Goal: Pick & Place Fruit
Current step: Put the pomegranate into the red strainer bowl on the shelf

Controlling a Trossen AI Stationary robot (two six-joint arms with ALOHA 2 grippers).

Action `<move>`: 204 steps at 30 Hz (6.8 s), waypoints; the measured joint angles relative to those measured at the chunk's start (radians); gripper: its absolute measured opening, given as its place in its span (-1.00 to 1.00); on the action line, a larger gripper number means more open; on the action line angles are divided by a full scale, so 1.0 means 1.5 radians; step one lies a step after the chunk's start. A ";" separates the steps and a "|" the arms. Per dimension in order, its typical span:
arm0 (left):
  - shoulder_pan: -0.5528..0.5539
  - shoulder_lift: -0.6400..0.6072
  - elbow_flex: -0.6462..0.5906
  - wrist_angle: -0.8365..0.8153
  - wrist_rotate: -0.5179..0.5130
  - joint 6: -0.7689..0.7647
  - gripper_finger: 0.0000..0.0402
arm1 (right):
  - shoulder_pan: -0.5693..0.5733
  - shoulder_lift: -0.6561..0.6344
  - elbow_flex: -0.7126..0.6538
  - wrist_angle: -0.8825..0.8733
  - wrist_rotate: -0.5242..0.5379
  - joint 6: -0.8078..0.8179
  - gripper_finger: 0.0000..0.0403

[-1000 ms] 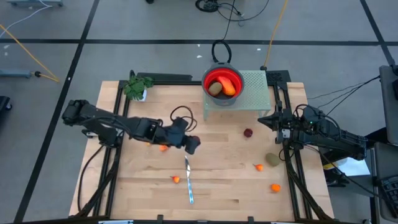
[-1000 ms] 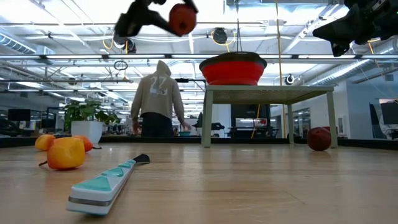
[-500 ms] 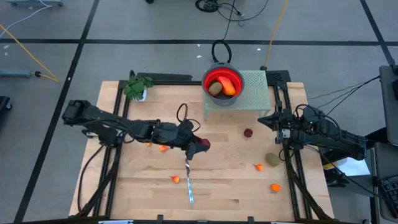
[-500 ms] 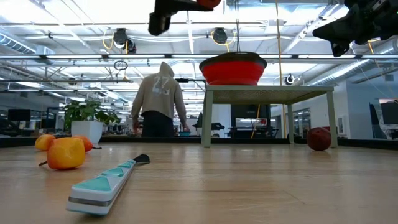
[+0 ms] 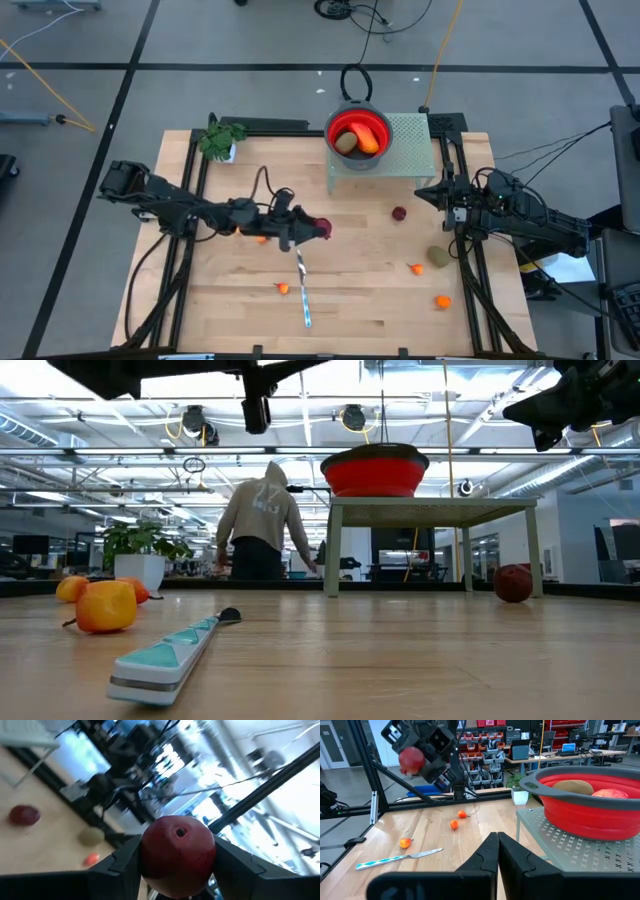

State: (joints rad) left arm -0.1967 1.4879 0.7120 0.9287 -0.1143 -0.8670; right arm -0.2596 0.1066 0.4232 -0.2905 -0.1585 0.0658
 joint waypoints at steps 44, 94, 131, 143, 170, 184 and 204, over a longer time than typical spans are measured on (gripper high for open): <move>-0.020 -0.025 -0.001 0.429 0.366 0.512 -0.07 | 0.000 0.000 0.000 -0.005 0.000 0.000 -1.00; 0.009 -0.045 -0.001 -0.176 -0.163 -0.045 -0.02 | 0.000 0.010 -0.001 -0.021 0.003 -0.002 -1.00; 0.279 -0.045 0.309 -0.484 -0.221 0.630 0.00 | 0.000 0.009 -0.001 -0.019 0.003 -0.002 -1.00; 0.362 -0.045 0.410 -0.631 -0.082 0.611 0.00 | 0.000 0.009 -0.001 -0.019 0.003 -0.002 -1.00; 0.415 0.082 0.655 -0.890 0.073 0.574 0.00 | 0.000 0.009 -0.001 -0.019 0.039 -0.001 -1.00; 0.420 0.170 0.696 -0.936 0.163 0.554 0.00 | 0.000 0.009 -0.001 -0.019 0.038 0.000 -1.00; 0.418 0.247 0.696 -0.953 0.216 0.537 0.00 | 0.000 0.009 -0.001 -0.020 0.038 -0.001 -1.00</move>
State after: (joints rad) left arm 0.4307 1.8580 1.7561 -0.5003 0.2103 -0.0617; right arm -0.2600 0.1207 0.4225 -0.3202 -0.1017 0.0647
